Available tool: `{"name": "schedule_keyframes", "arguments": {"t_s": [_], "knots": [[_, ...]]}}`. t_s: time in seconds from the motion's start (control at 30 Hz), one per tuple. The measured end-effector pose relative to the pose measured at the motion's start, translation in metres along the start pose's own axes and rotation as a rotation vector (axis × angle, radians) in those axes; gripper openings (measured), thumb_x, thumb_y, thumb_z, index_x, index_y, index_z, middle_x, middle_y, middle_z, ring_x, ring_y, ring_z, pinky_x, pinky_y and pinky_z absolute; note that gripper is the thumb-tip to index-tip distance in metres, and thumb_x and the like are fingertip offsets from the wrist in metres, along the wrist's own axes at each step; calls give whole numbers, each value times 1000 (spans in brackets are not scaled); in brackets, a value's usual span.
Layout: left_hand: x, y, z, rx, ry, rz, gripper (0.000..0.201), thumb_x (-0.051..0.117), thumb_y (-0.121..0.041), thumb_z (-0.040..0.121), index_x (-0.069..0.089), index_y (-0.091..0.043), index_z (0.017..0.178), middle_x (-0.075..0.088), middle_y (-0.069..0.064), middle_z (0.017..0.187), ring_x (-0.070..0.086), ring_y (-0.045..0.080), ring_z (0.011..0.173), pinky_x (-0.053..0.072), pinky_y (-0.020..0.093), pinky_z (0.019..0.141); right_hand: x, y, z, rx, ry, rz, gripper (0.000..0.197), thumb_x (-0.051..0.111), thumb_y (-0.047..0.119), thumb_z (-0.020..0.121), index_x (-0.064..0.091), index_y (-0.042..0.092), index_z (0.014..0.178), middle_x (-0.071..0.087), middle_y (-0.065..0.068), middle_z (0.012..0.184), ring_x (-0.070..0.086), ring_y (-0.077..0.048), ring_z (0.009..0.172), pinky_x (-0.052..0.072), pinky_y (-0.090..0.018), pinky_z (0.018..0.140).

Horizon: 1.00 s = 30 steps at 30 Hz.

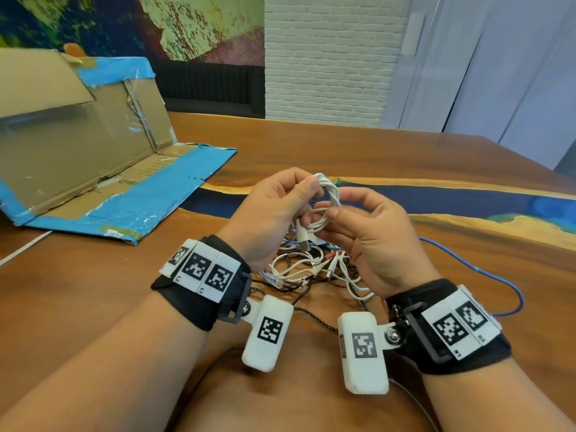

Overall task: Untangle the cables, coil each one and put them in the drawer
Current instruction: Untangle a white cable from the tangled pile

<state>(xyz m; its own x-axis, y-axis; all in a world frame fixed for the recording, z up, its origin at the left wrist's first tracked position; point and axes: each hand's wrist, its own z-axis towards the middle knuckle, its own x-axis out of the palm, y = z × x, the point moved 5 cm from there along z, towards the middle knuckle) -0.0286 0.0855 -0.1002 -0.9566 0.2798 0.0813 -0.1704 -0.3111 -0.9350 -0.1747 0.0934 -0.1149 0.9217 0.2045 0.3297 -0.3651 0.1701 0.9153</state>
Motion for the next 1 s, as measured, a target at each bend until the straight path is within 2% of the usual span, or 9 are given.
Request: {"name": "schedule_keyframes", "arguments": {"t_s": [0.1,0.23,0.33,0.4,0.53,0.63,0.7,0.77,1.0], "knots": [[-4,0,0,-20,18,57,13,59,-9,99,67,-4,109,62,10,84,56,14,69,52,28,65,-3,-2,3,48,-10,77,23,61,-4,94,53,8,113,77,-17,87,75,-29,79,61,-37,75],[-18,3,2,-63,-33,111,12,70,-13,92,75,-9,102,73,9,86,63,21,78,48,38,74,-4,3,1,76,85,151,26,60,1,90,52,12,112,73,-8,79,71,-26,86,55,-38,77],[-20,6,2,-83,-54,101,12,76,-14,84,78,-9,95,71,8,82,60,11,66,46,26,61,-1,2,-2,120,157,96,27,63,4,89,54,9,114,61,-5,70,67,-25,86,52,-38,75],[-16,6,2,-75,-51,95,14,77,-16,81,78,-9,92,70,9,82,60,12,65,48,23,57,0,0,-2,118,178,47,31,66,5,84,58,8,114,64,-7,75,64,-25,82,51,-40,75],[-19,4,3,-71,-85,31,13,77,-13,80,76,-8,92,72,12,85,65,19,71,55,26,61,-2,5,0,27,158,-45,39,74,-4,76,61,8,111,72,-9,81,69,-23,80,58,-36,82],[-21,2,3,-63,-116,14,7,76,-7,82,75,-8,89,72,10,81,66,17,70,55,23,59,-9,7,2,-46,52,-223,32,69,-14,83,66,9,106,74,-11,87,71,-27,85,60,-42,87],[-19,1,3,-48,-115,35,10,77,-6,81,74,-7,90,72,12,83,67,18,72,54,24,60,-14,7,4,-77,-48,-340,26,71,-10,86,67,9,104,72,-12,88,70,-31,85,63,-41,79],[-18,0,2,-43,-122,34,15,79,-10,76,74,-7,90,71,12,84,68,19,74,56,25,62,-19,7,5,-54,-120,-334,21,73,-2,88,67,8,105,71,-15,83,69,-29,74,62,-35,65],[-27,-6,4,-28,-215,39,18,82,-20,68,76,-12,83,66,3,73,51,9,58,43,21,55,-20,2,4,33,-124,-241,8,68,-1,92,67,4,99,74,-13,81,64,-19,59,51,-26,46]]}}
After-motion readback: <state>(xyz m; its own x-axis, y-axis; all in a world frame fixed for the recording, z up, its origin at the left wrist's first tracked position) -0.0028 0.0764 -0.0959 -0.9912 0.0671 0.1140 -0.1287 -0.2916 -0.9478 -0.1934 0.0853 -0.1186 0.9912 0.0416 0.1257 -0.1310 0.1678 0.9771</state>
